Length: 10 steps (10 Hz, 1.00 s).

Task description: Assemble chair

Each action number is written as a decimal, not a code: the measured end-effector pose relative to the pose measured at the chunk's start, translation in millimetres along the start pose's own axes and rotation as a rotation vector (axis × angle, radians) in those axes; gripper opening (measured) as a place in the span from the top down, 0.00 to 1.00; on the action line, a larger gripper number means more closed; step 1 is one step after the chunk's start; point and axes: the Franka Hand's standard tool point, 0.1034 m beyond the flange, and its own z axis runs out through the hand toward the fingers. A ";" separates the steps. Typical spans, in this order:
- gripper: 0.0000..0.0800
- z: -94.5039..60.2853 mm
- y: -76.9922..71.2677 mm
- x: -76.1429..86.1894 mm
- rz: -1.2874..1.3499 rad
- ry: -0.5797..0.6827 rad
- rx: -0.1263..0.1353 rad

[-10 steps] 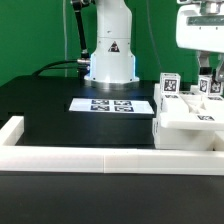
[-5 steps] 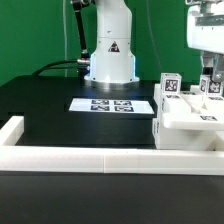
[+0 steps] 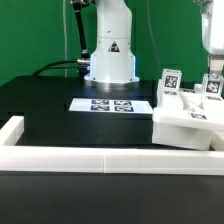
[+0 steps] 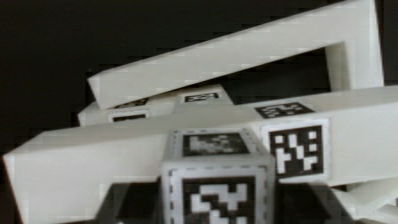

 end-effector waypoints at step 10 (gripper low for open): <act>0.19 3.1 6.4 -11.9 -0.002 -0.027 -0.007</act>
Offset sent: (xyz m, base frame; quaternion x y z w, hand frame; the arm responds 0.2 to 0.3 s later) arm 0.0000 0.0000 0.0000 0.0000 0.0000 0.0650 0.9979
